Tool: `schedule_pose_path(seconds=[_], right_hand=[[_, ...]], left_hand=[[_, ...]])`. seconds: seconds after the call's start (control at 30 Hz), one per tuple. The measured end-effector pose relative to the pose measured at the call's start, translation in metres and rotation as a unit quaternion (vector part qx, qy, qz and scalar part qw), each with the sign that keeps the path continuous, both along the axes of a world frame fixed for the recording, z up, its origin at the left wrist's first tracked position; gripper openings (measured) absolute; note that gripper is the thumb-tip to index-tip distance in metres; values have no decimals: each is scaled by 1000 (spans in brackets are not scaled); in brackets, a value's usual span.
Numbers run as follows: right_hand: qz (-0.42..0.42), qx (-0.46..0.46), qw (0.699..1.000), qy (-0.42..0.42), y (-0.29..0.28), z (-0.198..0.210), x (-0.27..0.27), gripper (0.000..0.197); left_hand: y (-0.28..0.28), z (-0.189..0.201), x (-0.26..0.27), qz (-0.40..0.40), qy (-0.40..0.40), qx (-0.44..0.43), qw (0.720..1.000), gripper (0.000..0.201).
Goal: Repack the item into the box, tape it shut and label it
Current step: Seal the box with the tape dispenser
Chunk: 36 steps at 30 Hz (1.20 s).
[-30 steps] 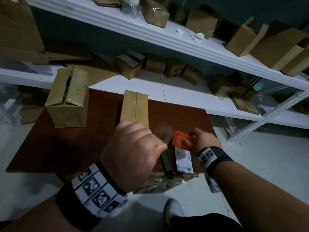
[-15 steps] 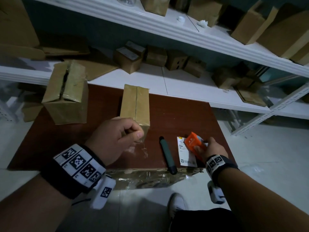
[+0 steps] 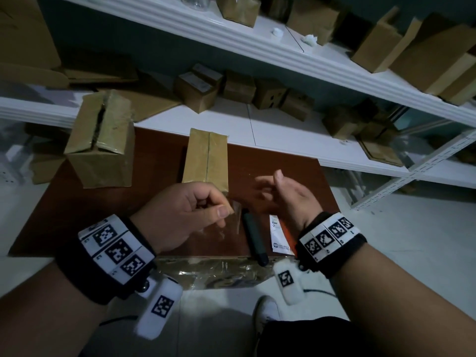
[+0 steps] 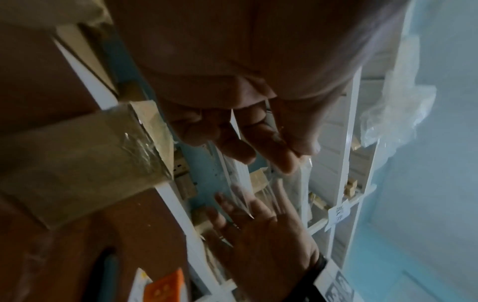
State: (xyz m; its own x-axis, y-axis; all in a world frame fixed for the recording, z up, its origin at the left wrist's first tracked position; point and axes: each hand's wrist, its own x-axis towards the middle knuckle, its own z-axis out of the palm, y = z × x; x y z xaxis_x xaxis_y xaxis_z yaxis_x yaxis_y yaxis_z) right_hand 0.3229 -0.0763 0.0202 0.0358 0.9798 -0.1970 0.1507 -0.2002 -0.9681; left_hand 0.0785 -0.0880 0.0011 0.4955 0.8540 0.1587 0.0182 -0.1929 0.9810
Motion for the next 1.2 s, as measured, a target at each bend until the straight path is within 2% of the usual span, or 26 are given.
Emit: schedule_pose_path(seconds=[0.07,0.17,0.3,0.4,0.53,0.63,0.77,0.97,1.1,1.2], right_hand=[[87,-76,988,100,-3,3,-20,74],[154,-104,970,158,-5,-2,-33,89],[154,-42,981,106,-6,-14,-27,68],[143,-26,985,91,-4,-15,-31,82],[122,-100,978,140,-3,-15,-50,100],[112,-127,975,144,-3,-12,-63,87],[122,-133,973,145,-3,-15,-65,79],[107,-94,981,129,-1,-21,-59,73],[99,-20,987,128,-3,-30,-51,56],[68,35,989,125,-3,-33,-47,28]], left_hand=[[-1,2,-1,2,-24,-12,1000,20],[3,0,-8,39,-26,-4,999,10],[10,-5,-22,89,26,3,996,7],[12,-4,-25,70,6,-28,997,7],[14,-8,-26,25,-90,-130,987,28],[13,-4,-24,22,-180,-200,963,14],[15,-2,-25,26,-226,-239,944,14],[13,3,-23,30,-227,-248,941,13],[13,2,-23,37,-238,-252,937,19],[16,0,-24,66,-219,-236,944,17]])
